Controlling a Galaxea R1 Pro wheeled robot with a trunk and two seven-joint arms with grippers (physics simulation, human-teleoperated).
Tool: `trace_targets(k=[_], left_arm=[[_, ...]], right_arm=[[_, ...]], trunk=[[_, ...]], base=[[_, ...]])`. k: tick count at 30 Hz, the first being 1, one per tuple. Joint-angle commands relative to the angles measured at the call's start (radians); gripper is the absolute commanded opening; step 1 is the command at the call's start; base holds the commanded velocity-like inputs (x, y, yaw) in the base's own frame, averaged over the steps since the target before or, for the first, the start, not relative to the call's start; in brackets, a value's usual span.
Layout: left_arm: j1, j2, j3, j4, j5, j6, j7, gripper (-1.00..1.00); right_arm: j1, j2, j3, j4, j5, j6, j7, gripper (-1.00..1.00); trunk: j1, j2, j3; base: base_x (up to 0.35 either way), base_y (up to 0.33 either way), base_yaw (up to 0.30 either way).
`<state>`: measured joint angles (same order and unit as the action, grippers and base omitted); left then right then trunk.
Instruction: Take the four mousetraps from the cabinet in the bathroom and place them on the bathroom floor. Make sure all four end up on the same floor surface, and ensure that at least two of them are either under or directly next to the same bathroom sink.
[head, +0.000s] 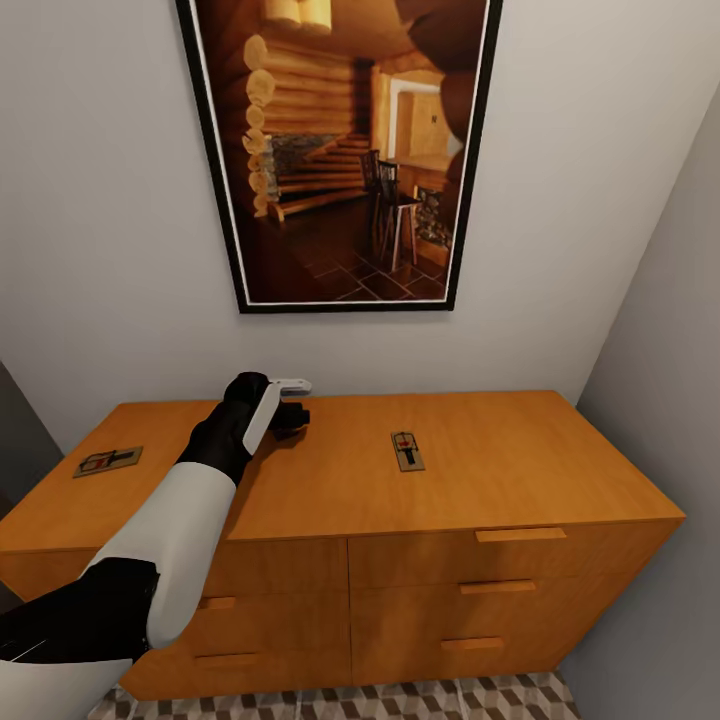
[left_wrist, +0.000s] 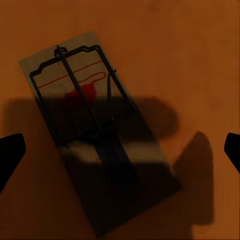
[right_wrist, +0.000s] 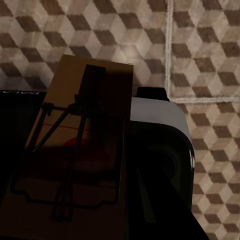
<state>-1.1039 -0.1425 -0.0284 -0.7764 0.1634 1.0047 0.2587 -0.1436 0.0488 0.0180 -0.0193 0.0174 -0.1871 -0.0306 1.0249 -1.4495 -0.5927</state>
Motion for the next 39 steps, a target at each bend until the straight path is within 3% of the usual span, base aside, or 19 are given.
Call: trace_targets(k=[1,12,39], left_arm=[[-0.001,0.0,-0.002,0.0,0.01,0.003,0.01,1.0],[-0.001,0.001,-0.002,0.0,0.01,0.003,0.01,1.0],[-0.001,0.001,-0.003,0.011,0.01,0.003,0.01,1.0]], right_arm=[[-0.001,0.0,0.002,0.001,0.002,-0.003,-0.006,-1.0],[-0.001,0.0,0.002,0.001,0.002,-0.003,-0.006,-1.0],[-0.001,0.0,0.002,0.001,0.002,-0.003,-0.006,-1.0]], trunk=[[0.0,0.0,-0.001],[0.0,0.0,-0.001],[0.0,0.0,-0.001]], base=[[0.105,0.0,0.0],[0.109,0.0,0.0],[0.004,0.0,0.0]])
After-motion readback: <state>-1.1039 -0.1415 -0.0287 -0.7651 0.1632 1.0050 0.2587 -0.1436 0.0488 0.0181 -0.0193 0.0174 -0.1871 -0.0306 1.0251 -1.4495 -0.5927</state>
